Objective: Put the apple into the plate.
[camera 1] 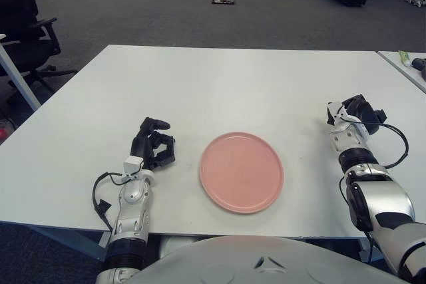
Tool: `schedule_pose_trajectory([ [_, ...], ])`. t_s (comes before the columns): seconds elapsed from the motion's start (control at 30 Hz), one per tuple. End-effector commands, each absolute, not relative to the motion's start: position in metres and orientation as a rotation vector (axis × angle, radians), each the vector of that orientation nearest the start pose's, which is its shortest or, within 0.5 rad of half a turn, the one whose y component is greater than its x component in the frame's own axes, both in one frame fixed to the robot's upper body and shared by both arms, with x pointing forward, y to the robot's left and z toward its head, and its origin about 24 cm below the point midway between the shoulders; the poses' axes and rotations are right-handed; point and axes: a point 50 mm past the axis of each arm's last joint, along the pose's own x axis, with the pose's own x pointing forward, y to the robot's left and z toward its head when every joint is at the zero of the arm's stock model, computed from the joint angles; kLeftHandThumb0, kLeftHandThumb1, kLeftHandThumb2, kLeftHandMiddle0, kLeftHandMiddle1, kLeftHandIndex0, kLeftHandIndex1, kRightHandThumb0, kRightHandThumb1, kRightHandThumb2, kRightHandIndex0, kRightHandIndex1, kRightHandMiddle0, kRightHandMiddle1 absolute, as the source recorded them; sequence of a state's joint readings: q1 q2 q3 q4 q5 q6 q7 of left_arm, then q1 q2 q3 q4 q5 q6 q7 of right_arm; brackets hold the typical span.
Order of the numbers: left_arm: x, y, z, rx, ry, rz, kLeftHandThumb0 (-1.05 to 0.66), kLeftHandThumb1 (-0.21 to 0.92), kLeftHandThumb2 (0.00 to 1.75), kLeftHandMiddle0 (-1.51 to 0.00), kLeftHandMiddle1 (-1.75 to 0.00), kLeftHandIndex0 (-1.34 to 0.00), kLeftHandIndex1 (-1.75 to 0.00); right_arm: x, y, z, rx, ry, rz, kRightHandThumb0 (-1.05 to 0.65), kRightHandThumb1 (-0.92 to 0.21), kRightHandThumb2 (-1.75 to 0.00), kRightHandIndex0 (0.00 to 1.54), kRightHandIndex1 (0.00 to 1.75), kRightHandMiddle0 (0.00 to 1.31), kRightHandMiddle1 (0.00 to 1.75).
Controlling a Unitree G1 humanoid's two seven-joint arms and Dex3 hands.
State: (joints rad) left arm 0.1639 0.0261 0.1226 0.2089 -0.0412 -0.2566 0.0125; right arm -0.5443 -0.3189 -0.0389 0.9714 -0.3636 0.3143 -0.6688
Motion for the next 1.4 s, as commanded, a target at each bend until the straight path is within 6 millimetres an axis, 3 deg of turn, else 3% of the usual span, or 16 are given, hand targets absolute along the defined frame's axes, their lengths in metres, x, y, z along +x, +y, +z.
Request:
schedule_pose_trajectory([
  [0.0, 0.202, 0.197, -0.02, -0.008, 0.122, 0.197, -0.01, 0.38, 1.21, -0.55, -1.64, -0.4, -1.75, 0.282, -0.268, -0.03, -0.787, 0.645, -0.713, 0.0, -0.06, -1.59, 0.85, 1.65, 0.57, 1.75],
  [0.4, 0.202, 0.199, -0.02, -0.003, 0.127, 0.203, -0.01, 0.39, 1.23, -0.52, -1.7, -0.4, -1.75, 0.287, -0.272, -0.021, -0.694, 0.463, -0.727, 0.0, -0.01, -1.63, 0.89, 1.62, 0.61, 1.75],
  [0.73, 0.203, 0.202, -0.021, 0.024, 0.135, 0.205, -0.01, 0.39, 1.24, -0.5, -1.73, -0.39, -1.75, 0.296, -0.264, 0.005, -0.722, 0.333, -0.744, 0.0, -0.01, -1.62, 0.9, 1.6, 0.62, 1.75],
  [1.0, 0.203, 0.204, -0.022, 0.015, 0.133, 0.204, -0.01, 0.33, 1.31, -0.54, -1.75, -0.43, -1.75, 0.295, -0.257, 0.021, -0.757, 0.249, -0.766, 0.0, -0.01, -1.62, 0.89, 1.59, 0.61, 1.75],
  [1.37, 0.203, 0.206, -0.023, 0.023, 0.131, 0.203, -0.01, 0.36, 1.28, -0.51, -1.75, -0.41, -1.75, 0.289, -0.251, 0.04, -0.766, 0.14, -0.788, 0.0, -0.01, -1.62, 0.89, 1.61, 0.61, 1.75],
])
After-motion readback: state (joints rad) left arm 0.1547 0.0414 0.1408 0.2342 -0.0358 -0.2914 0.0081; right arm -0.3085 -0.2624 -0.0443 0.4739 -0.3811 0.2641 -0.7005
